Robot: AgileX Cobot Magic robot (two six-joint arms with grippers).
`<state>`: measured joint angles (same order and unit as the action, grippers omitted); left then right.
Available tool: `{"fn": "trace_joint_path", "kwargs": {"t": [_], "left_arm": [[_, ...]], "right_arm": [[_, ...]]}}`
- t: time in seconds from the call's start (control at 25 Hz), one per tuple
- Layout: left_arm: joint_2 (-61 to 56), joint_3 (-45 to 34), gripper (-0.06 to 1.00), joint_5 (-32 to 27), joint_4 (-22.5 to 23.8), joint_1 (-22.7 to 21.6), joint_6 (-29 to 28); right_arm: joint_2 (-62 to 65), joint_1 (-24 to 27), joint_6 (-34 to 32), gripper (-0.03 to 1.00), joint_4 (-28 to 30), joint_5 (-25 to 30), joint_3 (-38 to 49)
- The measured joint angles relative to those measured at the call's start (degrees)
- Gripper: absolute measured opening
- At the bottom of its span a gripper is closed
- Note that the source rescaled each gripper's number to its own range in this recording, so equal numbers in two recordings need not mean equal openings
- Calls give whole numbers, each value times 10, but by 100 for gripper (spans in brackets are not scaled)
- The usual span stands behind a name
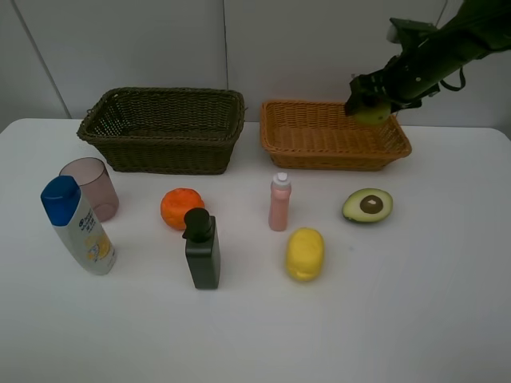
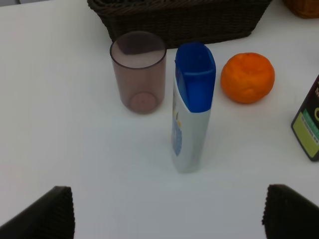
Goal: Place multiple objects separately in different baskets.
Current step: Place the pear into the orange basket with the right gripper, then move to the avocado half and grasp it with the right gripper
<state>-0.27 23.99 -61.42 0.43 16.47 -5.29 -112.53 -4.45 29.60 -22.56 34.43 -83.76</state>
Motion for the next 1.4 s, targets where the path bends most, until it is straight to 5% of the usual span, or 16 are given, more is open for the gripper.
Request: {"fn": "trace_joint_path", "kwargs": {"t": [0.8,1.0,1.4], "left_arm": [[0,0,100,0,0,0,0],[0,0,100,0,0,0,0],[0,0,100,0,0,0,0]], "right_arm": [[-39,0,1,60,8,-68,0],[-39,0,-4,93,21,-78,-1],[-39,0,-6,100,12,-83,-1]]}}
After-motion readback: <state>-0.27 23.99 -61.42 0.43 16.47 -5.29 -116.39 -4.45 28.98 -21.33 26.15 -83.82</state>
